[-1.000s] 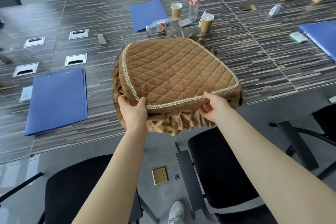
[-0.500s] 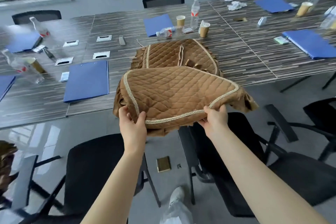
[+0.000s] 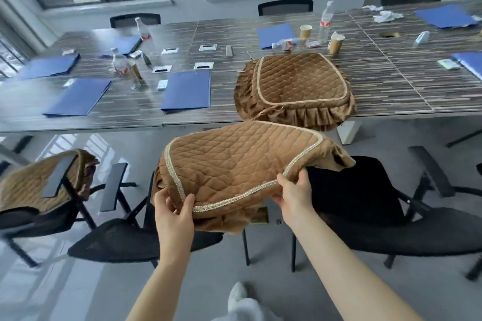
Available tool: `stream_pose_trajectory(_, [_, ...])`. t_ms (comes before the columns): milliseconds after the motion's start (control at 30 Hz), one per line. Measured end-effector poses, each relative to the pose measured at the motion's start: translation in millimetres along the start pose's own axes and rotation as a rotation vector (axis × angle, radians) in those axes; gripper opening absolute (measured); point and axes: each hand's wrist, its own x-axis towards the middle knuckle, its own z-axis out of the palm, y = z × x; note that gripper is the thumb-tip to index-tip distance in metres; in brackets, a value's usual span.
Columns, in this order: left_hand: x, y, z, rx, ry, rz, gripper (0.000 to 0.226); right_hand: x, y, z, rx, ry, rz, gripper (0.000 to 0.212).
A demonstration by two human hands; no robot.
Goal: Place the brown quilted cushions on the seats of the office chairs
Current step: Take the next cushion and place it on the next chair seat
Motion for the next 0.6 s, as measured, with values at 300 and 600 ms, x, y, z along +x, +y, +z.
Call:
stream_pose_trajectory(300, [12.1,-17.1,-80.5,0.043,0.228,-0.104,0.033,-16.0,35.7,92.3,-0.208,-0.114,-0.106,0.054])
stream_pose_trajectory(600, [109.2,-56.5,-184.9,0.501,0.012,-0.376,0.053,-6.5,58.1,232.9,-0.329,-0.261,-0.197,0.050])
